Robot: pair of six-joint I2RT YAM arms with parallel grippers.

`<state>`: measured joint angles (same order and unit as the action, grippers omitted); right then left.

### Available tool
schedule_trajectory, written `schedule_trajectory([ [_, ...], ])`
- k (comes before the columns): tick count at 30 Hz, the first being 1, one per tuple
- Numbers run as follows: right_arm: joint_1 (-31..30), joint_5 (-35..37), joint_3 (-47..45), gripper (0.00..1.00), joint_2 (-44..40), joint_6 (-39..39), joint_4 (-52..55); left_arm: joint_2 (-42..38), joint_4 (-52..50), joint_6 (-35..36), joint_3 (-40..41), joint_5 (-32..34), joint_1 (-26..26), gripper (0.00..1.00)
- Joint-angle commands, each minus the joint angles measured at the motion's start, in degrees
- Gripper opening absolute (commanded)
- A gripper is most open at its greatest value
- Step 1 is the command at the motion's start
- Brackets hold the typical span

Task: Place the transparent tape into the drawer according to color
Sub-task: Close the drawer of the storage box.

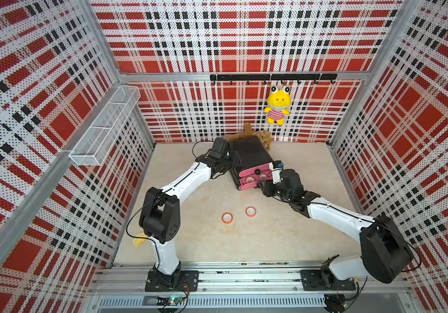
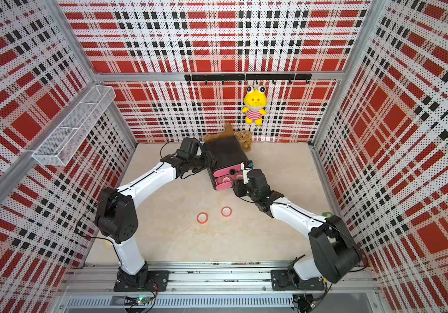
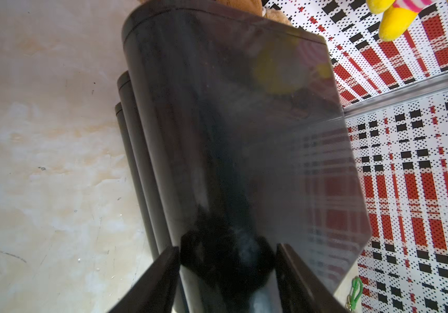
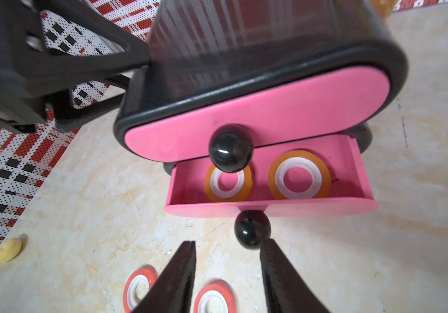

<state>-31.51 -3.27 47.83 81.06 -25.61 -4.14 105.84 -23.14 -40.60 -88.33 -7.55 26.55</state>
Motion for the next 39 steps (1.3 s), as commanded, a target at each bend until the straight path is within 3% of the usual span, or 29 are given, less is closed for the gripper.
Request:
schedule_trajectory([
  [1,-0.5,1.9,-0.1,0.42,0.8,1.5,3.1,1.3,0.0,1.1,-0.3,-1.4,0.0,0.63],
  [17,-0.5,0.8,1.1,0.39,9.1,0.8,-0.7,1.3,-0.1,1.2,-0.5,-1.7,-0.1,0.63],
  [39,-0.5,1.4,5.8,0.31,14.2,1.0,-6.8,1.5,-0.1,1.2,-0.6,-2.0,-0.1,0.63],
])
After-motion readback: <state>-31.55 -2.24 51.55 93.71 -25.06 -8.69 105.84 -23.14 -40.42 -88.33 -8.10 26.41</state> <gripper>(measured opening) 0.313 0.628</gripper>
